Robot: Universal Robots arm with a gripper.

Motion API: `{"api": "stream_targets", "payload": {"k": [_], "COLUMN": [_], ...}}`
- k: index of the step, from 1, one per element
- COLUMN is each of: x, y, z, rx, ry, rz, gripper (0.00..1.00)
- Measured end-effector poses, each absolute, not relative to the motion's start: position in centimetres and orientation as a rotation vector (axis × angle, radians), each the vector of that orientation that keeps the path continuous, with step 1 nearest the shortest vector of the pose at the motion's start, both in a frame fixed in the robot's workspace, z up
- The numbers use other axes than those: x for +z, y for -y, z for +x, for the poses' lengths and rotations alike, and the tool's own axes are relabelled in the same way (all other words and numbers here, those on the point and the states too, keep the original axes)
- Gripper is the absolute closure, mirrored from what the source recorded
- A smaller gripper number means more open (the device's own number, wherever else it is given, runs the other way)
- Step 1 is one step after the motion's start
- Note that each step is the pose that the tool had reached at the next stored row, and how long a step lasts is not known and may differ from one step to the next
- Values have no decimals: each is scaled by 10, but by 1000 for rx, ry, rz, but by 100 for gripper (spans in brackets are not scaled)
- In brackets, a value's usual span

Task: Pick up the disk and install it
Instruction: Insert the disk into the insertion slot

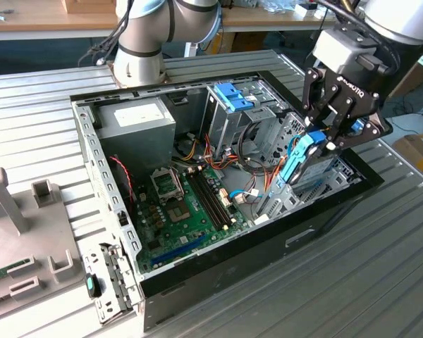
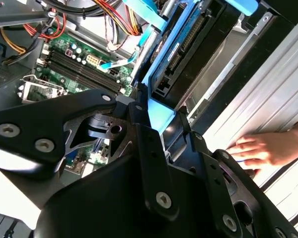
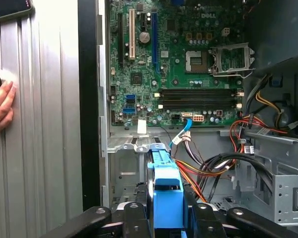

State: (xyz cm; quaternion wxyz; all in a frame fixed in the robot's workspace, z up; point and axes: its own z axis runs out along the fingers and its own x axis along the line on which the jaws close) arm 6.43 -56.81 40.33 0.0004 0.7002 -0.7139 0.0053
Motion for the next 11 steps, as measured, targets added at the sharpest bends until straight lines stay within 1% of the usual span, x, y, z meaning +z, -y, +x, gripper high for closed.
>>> {"api": "stream_targets", "payload": {"k": [5, 9, 11], "x": [392, 391, 391], "y": [571, 572, 572], "z": [64, 64, 64], "rx": [17, 17, 17], "ry": [2242, 2242, 2242], "rz": [2199, 2199, 2199], "gripper": [64, 62, 50]}}
